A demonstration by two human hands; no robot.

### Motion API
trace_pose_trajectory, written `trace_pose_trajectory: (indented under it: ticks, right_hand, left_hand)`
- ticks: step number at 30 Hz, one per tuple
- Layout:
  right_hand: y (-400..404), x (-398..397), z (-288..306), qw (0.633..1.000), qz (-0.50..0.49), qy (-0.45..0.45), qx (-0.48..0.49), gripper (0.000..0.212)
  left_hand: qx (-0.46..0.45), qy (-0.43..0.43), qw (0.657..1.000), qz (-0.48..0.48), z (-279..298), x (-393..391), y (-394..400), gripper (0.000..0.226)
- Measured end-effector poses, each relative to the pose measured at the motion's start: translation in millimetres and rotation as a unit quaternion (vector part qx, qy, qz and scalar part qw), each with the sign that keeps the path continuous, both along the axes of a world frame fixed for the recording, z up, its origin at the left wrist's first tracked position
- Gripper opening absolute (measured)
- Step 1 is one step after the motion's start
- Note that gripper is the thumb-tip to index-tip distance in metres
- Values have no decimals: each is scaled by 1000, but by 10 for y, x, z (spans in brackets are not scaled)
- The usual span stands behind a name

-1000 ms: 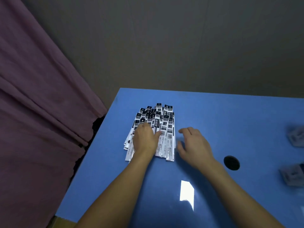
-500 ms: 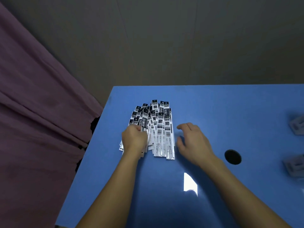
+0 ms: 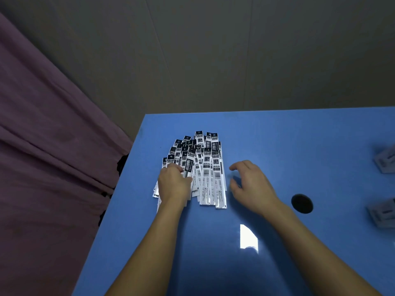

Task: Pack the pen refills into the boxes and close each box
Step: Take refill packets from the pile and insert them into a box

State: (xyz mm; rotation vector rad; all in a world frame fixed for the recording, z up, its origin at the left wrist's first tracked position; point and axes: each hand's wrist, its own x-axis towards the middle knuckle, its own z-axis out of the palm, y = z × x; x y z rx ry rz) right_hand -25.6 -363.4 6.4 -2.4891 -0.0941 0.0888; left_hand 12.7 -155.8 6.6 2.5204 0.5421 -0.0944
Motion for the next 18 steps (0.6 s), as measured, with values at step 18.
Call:
trace_pose_trajectory:
  ticks: [18]
  right_hand:
    - [130, -29, 30, 1000, 16, 4, -1, 37]
  left_hand:
    - [-162, -19, 980, 109, 222, -140, 154, 19]
